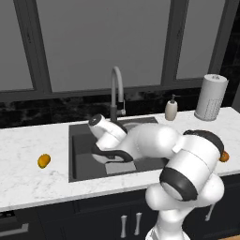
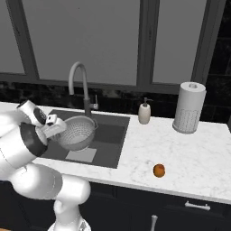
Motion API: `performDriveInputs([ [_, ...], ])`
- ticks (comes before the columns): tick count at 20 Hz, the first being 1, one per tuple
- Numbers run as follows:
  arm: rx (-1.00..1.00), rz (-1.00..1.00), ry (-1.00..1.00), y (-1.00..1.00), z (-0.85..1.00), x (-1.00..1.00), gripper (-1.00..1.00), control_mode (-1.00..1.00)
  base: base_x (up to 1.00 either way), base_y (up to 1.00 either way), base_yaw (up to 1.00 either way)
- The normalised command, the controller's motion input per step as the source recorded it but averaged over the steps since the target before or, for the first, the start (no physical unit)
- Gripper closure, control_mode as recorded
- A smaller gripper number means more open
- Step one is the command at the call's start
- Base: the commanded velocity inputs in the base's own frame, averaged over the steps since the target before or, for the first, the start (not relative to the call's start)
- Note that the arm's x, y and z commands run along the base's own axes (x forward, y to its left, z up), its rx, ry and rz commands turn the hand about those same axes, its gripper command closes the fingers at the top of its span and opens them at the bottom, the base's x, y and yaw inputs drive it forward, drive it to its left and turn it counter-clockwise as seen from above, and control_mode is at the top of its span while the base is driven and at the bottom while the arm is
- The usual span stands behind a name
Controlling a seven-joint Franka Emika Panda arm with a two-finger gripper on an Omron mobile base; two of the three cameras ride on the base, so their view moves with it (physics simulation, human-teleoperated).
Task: Put the colander in the sink, put the mango, peach in the colander, and turn on the sink faucet and pour water over the colander.
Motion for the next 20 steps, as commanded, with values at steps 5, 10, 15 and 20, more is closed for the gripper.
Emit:
performDriveInputs([
  [5, 0.02, -0.16, 0.00, 0.23, -0.22, 0.32, 1.00, -1.00, 0.00, 0.00, 0.00],
  [10, 0.08, -0.13, 0.02, 0.07, -0.26, 0.31, 1.00, -1.00, 0.00, 0.00, 0.00],
  [15, 0.12, -0.03, 0.00, 0.00, -0.29, 0.25, 1.00, -1.00, 0.00, 0.00, 0.00],
  [20, 0.14, 0.00, 0.00, 0.00, -0.29, 0.16, 1.00, -1.00, 0.00, 0.00, 0.00],
])
